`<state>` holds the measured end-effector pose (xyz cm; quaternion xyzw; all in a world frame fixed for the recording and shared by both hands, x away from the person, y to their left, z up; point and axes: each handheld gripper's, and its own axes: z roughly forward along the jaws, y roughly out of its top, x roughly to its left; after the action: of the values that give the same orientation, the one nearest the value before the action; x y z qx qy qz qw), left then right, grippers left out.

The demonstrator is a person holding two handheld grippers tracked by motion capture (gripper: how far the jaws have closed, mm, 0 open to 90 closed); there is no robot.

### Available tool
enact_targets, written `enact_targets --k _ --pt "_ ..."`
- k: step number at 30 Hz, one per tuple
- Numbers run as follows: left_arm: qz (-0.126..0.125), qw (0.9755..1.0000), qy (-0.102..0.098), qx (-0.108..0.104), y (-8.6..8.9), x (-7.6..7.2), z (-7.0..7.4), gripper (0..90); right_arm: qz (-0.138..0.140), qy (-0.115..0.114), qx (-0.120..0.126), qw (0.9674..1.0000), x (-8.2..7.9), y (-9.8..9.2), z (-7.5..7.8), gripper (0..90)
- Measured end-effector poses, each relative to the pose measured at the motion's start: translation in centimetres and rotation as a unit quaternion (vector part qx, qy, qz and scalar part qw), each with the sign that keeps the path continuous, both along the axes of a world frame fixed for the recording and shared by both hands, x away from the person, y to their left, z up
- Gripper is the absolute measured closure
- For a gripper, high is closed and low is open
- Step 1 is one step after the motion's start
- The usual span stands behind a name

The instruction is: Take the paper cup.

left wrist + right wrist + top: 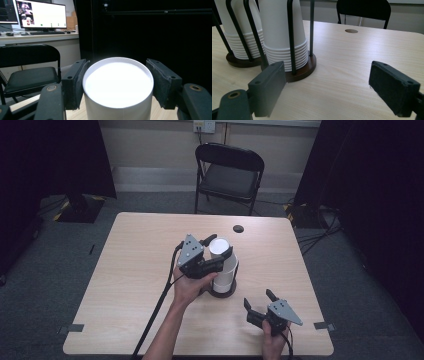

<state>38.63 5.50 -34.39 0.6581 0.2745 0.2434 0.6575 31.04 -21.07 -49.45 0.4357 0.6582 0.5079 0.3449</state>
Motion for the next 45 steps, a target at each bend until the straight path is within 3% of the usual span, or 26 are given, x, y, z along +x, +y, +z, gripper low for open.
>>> enact_targets --k 10,23,38,45 --pt "-0.022 0.9996 0.000 -0.018 2.1 -1.4 0.6 35.4 0.000 0.002 0.000 1.0000 0.0 0.0 0.0 13.1" --pt "-0.020 0.9995 0.011 -0.022 3.9 -2.9 0.1 35.4 -0.003 0.002 0.001 1.0000 0.0 0.0 0.0 13.0" --pt "-0.027 0.9989 0.029 -0.027 5.8 -4.7 -1.7 35.4 -0.019 0.006 -0.014 0.9997 0.1 0.3 0.0 13.1" --pt "-0.028 0.9986 0.044 -0.010 6.1 -5.4 -3.2 35.6 -0.010 0.007 -0.003 0.9999 0.0 0.2 0.0 13.8"
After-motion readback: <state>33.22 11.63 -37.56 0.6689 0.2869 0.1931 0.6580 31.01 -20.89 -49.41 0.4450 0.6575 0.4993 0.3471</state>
